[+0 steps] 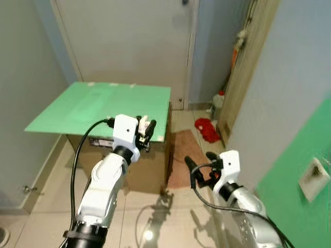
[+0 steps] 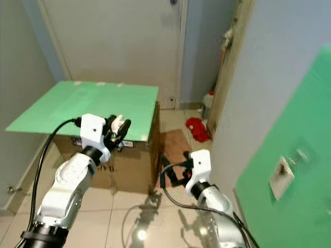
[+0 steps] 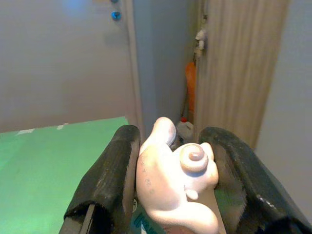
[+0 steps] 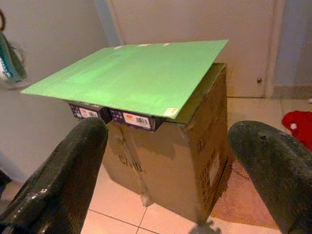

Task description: Hang keys on a hook

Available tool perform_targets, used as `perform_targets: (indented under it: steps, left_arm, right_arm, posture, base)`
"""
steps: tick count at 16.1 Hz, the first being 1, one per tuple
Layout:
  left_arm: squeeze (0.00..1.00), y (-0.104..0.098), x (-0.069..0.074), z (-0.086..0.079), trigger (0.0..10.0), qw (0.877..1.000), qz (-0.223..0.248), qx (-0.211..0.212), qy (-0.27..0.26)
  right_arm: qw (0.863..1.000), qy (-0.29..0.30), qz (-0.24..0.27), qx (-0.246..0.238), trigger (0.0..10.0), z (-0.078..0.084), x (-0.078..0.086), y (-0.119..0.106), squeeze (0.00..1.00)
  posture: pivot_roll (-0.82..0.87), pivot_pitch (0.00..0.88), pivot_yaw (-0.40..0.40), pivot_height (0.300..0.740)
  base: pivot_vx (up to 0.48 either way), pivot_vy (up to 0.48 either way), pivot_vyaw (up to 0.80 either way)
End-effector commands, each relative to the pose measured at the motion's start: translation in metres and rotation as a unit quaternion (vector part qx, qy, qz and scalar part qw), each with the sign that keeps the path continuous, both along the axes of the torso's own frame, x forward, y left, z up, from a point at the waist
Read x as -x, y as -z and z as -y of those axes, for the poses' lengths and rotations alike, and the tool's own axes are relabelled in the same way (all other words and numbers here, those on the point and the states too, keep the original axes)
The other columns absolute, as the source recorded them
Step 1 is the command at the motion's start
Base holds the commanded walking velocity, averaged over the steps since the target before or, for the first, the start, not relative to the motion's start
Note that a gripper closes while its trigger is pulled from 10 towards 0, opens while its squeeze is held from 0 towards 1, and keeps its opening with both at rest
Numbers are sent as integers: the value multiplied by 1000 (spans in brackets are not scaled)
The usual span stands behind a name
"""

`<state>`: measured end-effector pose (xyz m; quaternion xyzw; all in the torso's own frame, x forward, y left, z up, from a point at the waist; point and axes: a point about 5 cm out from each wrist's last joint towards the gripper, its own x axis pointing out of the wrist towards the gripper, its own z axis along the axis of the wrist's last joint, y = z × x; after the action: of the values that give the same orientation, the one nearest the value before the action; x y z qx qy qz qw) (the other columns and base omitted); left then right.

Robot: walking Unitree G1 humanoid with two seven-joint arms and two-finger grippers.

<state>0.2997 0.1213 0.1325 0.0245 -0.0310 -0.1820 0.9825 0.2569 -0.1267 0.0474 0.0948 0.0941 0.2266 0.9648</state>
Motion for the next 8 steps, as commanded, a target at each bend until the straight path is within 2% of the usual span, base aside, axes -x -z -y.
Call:
perform_targets:
  steps: [1,2,3,8]
  left_arm:
    - [0,-3,0,-1,0,1000,8,4,-5]
    - [0,-3,0,-1,0,1000,12,4,-6]
    - [0,-5,0,0,0,1000,15,5,-6]
    - [0,-7,1,2,0,1000,21,15,-9]
  right_arm:
    - [1000,0,0,-3,10000,1,-3,-2,0]
    - [1000,-1,-2,-4,10000,0,-3,-2,0]
    - [1000,-2,-3,-5,10000,0,-4,-2,0]
    - [1000,-4,-10,-3,10000,2,-1,0,0]
  posture:
    - [-80,0,23,705]
    - [-80,0,23,705]
    - [-79,0,23,705]
    - [-85,0,19,705]
  base:
    - [0,0,0]
    - [0,0,0]
    - [-311,240,0]
    - [-327,355,0]
